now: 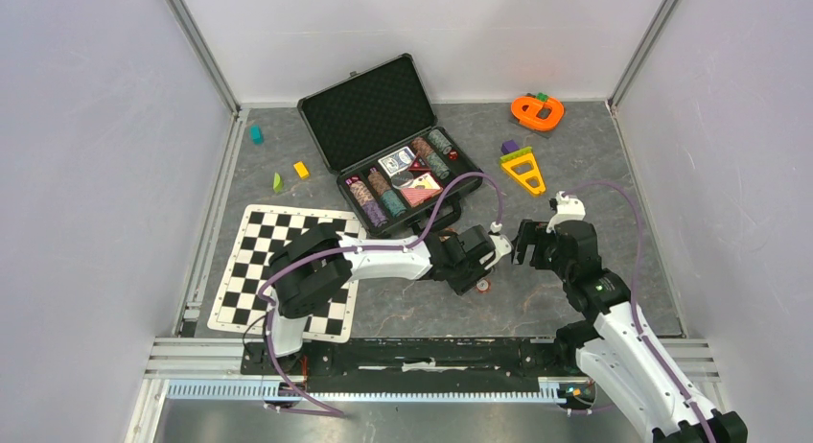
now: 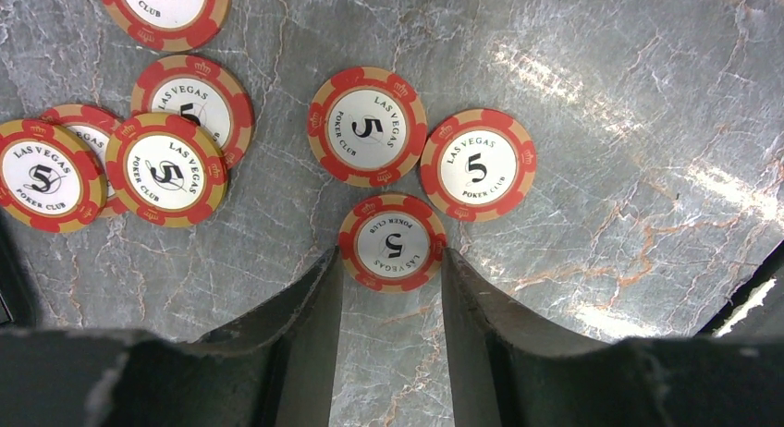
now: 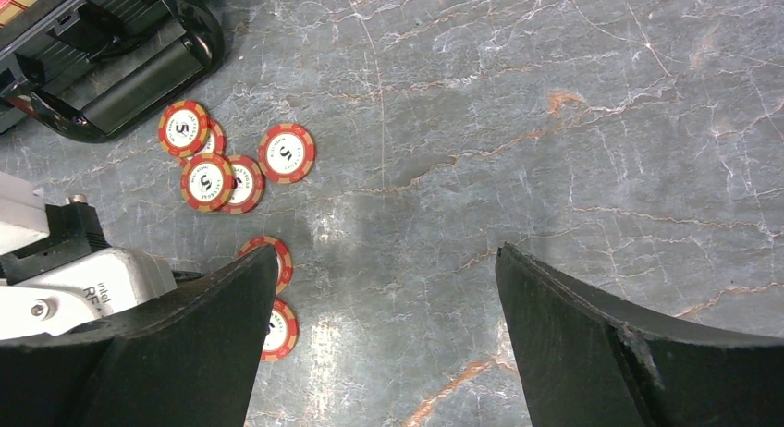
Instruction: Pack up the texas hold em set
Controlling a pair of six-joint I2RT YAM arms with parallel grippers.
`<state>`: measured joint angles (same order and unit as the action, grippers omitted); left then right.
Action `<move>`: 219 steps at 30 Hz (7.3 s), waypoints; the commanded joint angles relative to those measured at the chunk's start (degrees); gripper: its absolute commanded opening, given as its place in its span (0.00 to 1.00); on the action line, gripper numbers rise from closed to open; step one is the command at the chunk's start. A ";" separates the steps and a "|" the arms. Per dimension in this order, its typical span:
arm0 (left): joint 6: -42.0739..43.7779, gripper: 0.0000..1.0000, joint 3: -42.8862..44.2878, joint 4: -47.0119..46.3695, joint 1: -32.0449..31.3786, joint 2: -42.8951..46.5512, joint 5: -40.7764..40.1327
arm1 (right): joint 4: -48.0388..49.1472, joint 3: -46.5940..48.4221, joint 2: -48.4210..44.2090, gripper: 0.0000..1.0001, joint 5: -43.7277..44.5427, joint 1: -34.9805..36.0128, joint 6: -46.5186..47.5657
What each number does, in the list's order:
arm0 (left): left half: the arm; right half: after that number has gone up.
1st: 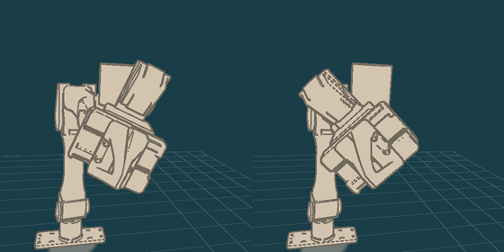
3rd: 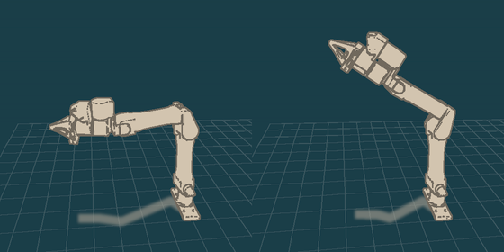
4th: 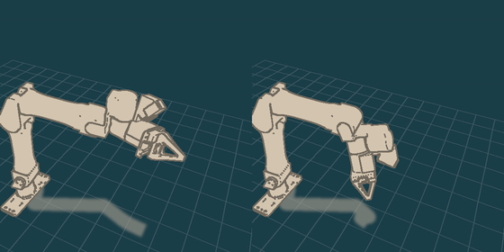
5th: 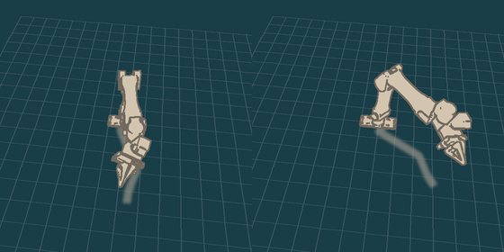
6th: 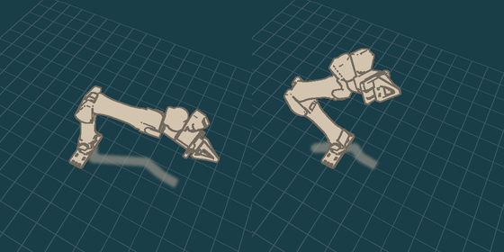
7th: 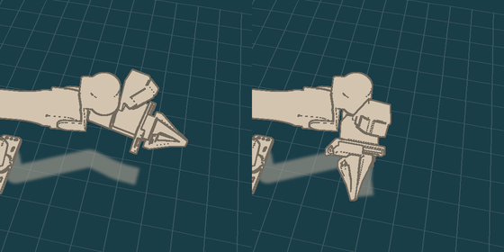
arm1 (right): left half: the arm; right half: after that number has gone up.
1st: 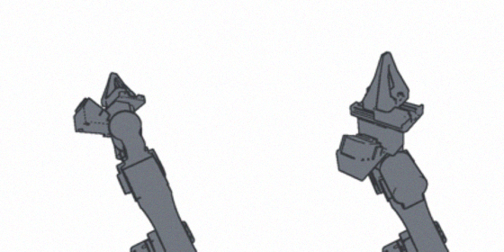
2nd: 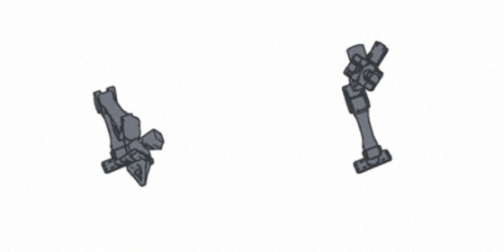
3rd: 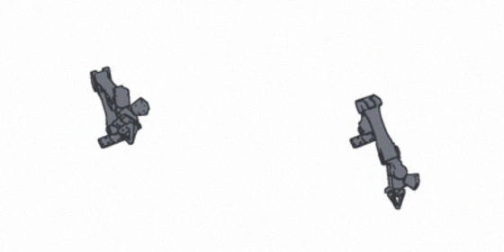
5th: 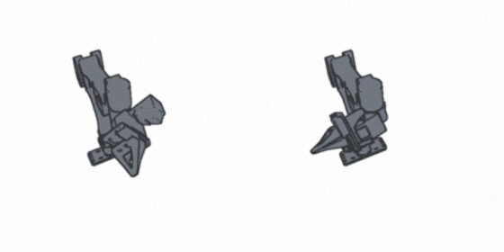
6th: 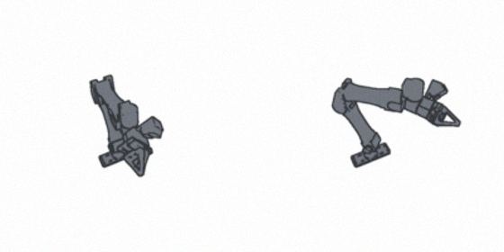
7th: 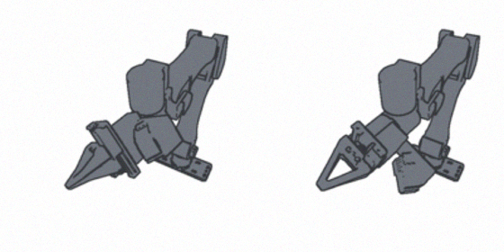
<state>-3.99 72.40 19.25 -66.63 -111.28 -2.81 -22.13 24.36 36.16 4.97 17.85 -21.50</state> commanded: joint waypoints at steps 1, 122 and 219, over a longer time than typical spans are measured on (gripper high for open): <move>0.10 0.44 0.47 2.21 0.13 0.53 0.49 | 1.23 0.28 -0.55 0.93 -0.25 0.16 -0.69; -4.25 0.67 9.02 0.55 8.58 -2.91 -4.91 | -3.27 3.51 -11.47 0.98 10.31 0.15 -0.26; -12.71 1.00 -25.51 -9.74 10.73 38.16 -6.67 | -15.29 11.59 29.02 0.80 1.92 16.08 -8.12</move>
<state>-14.57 47.37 11.38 -56.21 -75.11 -9.74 -39.03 33.21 62.28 4.82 30.09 -29.69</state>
